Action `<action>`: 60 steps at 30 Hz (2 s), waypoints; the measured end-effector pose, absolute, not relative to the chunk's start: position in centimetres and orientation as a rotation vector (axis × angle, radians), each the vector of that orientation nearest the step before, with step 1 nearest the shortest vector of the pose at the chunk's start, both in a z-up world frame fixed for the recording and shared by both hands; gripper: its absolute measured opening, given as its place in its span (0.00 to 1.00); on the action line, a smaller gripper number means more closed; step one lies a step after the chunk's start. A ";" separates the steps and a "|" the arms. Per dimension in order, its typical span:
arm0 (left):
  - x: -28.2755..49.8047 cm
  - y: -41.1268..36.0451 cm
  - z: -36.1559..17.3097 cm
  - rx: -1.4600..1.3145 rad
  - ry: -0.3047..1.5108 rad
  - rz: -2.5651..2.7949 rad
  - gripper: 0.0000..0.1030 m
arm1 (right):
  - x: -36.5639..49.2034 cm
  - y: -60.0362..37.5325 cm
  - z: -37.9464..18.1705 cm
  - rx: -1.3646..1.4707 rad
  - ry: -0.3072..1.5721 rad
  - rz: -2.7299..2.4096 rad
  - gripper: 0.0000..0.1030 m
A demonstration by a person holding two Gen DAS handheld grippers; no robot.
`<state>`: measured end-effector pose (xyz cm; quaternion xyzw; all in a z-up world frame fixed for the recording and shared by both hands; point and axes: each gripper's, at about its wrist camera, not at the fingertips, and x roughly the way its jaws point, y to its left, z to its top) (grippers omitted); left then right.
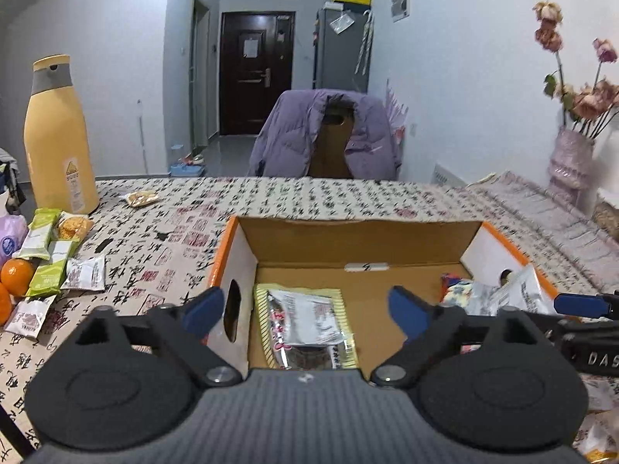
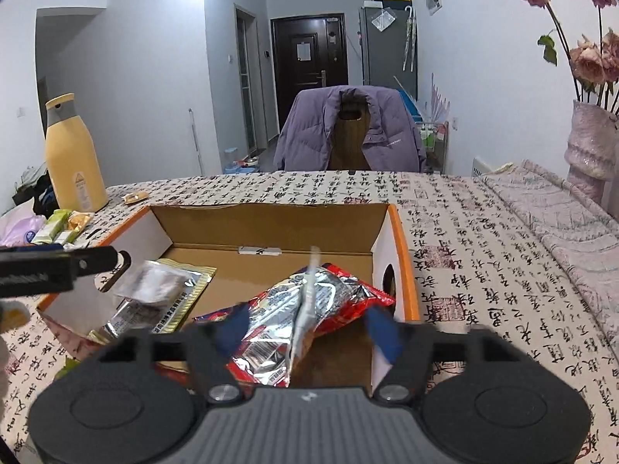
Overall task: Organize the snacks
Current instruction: 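Carry both packets into the cardboard box and open both grippers, then move both grippers back to the snack pile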
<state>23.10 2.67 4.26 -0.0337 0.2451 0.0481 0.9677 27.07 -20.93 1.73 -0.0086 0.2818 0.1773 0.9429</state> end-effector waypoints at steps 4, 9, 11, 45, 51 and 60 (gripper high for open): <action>22.4 2.8 5.0 -0.080 0.460 0.092 1.00 | 26.2 -21.1 2.2 -0.032 0.539 0.358 0.99; 21.3 3.3 5.4 -0.100 0.446 0.083 1.00 | 24.3 -21.6 3.3 -0.042 0.476 0.358 1.00; 20.5 3.4 5.4 -0.107 0.443 0.076 1.00 | 23.4 -21.7 3.6 -0.045 0.452 0.358 1.00; 5.4 1.8 -0.5 -0.109 0.490 0.009 1.00 | 7.8 -25.7 -1.9 -0.047 0.490 0.388 0.92; 5.2 1.5 -1.4 -0.116 0.525 0.008 1.00 | 8.2 -24.7 -3.3 -0.050 0.548 0.397 0.81; 5.3 0.2 -1.7 -0.083 0.540 -0.014 1.00 | 9.4 -23.9 -4.3 -0.044 0.591 0.389 0.66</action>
